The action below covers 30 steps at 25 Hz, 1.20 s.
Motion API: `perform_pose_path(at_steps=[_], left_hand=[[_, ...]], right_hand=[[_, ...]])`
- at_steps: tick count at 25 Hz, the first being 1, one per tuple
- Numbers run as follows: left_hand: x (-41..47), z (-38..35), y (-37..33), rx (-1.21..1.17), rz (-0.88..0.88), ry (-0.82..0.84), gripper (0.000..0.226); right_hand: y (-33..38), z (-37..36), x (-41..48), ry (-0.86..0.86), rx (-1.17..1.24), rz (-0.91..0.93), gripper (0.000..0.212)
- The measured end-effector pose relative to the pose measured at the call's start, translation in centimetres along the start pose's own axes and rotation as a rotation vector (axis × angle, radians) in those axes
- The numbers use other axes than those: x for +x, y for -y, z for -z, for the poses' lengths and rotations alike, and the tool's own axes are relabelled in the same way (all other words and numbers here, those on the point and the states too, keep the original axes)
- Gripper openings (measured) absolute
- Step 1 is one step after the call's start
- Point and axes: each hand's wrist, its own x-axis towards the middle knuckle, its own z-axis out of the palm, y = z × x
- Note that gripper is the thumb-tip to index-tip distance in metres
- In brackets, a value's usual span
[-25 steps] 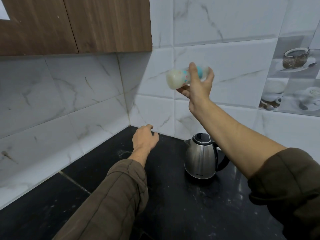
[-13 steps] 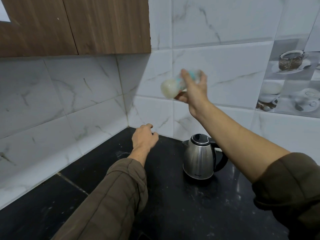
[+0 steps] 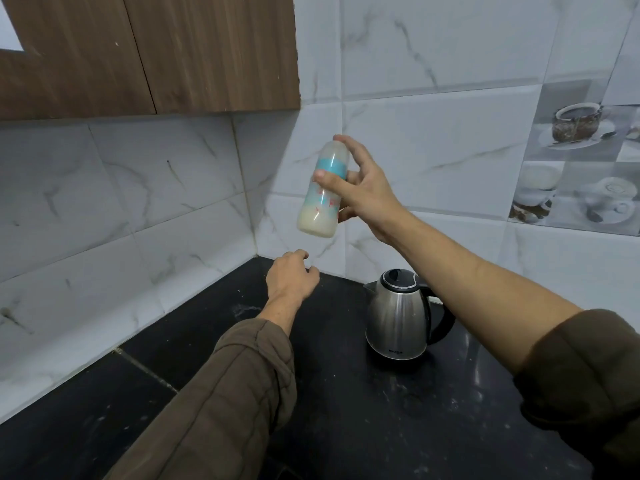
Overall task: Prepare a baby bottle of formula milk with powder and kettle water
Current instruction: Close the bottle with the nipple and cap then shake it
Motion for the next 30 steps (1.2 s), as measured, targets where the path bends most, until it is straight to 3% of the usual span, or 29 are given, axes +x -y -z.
perform_pose_path(at_steps=[1, 4, 5, 6, 10, 11, 15, 17, 20, 21, 24, 25, 30], left_hand=[[0.0, 0.2, 0.0, -0.001, -0.001, -0.005, 0.047], [0.0, 0.5, 0.5, 0.006, 0.019, -0.015, 0.047], [-0.1, 0.7, 0.6, 0.011, 0.027, -0.019, 0.046], [-0.1, 0.8, 0.7, 0.013, 0.032, -0.021, 0.046], [-0.2, 0.8, 0.8, 0.011, 0.026, -0.018, 0.045], [-0.3, 0.9, 0.9, 0.009, 0.026, -0.020, 0.046], [-0.4, 0.8, 1.2, 0.000, 0.037, -0.022, 0.046], [-0.4, 0.9, 1.3, -0.001, 0.040, -0.025, 0.045], [-0.3, 0.8, 1.2, -0.005, 0.033, -0.023, 0.045], [-0.3, 0.9, 1.1, -0.006, 0.035, -0.025, 0.046], [-0.4, 0.8, 1.1, -0.009, 0.039, -0.027, 0.046], [-0.5, 0.8, 1.1, -0.008, 0.040, -0.025, 0.046], [-0.5, 0.7, 0.8, 0.001, 0.032, -0.014, 0.046]], right_hand=[[0.0, -0.1, 0.1, -0.044, 0.064, 0.005, 0.067], [0.4, 0.1, 1.8, -0.436, 0.444, -0.075, 0.074], [0.4, 0.3, 2.2, -0.477, 0.506, -0.085, 0.075], [0.4, 0.4, 2.2, -0.440, 0.484, -0.098, 0.075], [0.3, -0.4, 0.5, 0.002, 0.108, -0.056, 0.064], [0.2, -0.4, 0.5, -0.016, 0.128, -0.046, 0.064], [0.3, 0.0, 2.1, -0.362, 0.500, -0.146, 0.067], [0.1, 0.1, 2.0, -0.256, 0.433, -0.170, 0.067], [0.0, -0.2, 0.5, 0.045, 0.135, -0.089, 0.062], [0.0, -0.2, 0.5, 0.028, 0.147, -0.075, 0.062], [0.0, 0.3, 1.8, -0.293, 0.461, -0.161, 0.067], [0.0, 0.4, 2.1, -0.329, 0.505, -0.177, 0.066], [-0.5, 0.0, 0.6, 0.004, 0.167, -0.142, 0.060]])
